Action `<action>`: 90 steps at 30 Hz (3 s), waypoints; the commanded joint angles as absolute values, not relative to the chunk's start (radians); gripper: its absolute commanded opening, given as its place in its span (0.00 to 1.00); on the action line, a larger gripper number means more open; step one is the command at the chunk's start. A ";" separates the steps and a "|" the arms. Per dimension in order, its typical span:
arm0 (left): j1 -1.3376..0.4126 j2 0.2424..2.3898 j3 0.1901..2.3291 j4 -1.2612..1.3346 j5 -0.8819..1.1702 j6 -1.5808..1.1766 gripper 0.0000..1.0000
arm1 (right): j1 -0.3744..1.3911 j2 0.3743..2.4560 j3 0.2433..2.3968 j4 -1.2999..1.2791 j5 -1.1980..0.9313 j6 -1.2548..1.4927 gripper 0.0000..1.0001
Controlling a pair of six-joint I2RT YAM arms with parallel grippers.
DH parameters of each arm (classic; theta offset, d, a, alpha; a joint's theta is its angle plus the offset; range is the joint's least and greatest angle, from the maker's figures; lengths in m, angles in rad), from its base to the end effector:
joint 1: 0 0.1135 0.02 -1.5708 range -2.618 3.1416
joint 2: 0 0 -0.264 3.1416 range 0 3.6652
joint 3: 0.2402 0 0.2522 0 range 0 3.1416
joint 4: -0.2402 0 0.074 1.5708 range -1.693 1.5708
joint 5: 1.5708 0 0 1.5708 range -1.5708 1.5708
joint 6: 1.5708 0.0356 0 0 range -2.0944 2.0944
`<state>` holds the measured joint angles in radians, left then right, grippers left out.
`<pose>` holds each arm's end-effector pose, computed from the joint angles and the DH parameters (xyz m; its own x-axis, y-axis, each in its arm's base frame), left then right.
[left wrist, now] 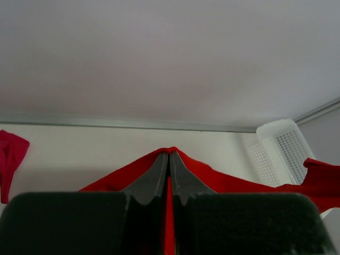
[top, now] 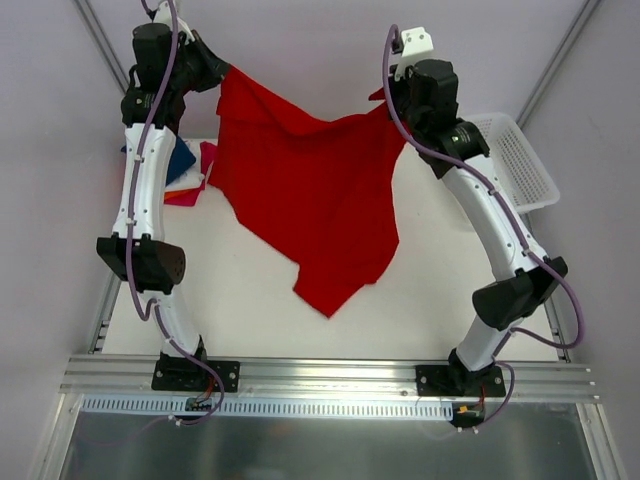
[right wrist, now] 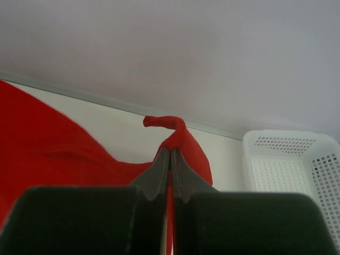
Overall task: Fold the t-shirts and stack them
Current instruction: Flatten the tshirt out
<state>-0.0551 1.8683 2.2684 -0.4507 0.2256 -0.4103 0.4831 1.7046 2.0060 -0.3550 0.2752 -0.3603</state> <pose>0.4071 -0.0304 0.5111 -0.1567 -0.3807 -0.9113 0.2336 0.8822 -0.4087 0.3405 0.1677 0.4994 0.0285 -0.3682 -0.9293 -0.2102 0.9067 -0.3657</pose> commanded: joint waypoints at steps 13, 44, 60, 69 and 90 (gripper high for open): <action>-0.055 1.518 2.335 -0.407 0.325 -0.370 0.00 | 0.673 1.282 1.682 0.056 0.403 -0.566 0.00; -0.089 1.050 1.323 -0.244 0.268 -0.443 0.00 | 0.804 1.118 1.291 -0.008 0.496 -0.411 0.00; -0.071 1.969 2.421 -0.405 0.364 -0.402 0.00 | 0.499 1.603 1.844 -0.092 0.253 -0.356 0.00; -0.086 1.702 2.467 -0.364 0.328 -0.319 0.00 | 0.575 1.430 1.814 0.041 0.279 -0.495 0.00; -0.241 0.755 0.631 -0.145 0.189 -0.689 0.99 | 0.864 0.852 0.921 -0.242 0.388 -0.043 0.46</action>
<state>-0.2134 0.9245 0.6952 -0.1417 0.1833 -0.5747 0.8402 0.9443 0.9382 -0.1886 0.3767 -0.1761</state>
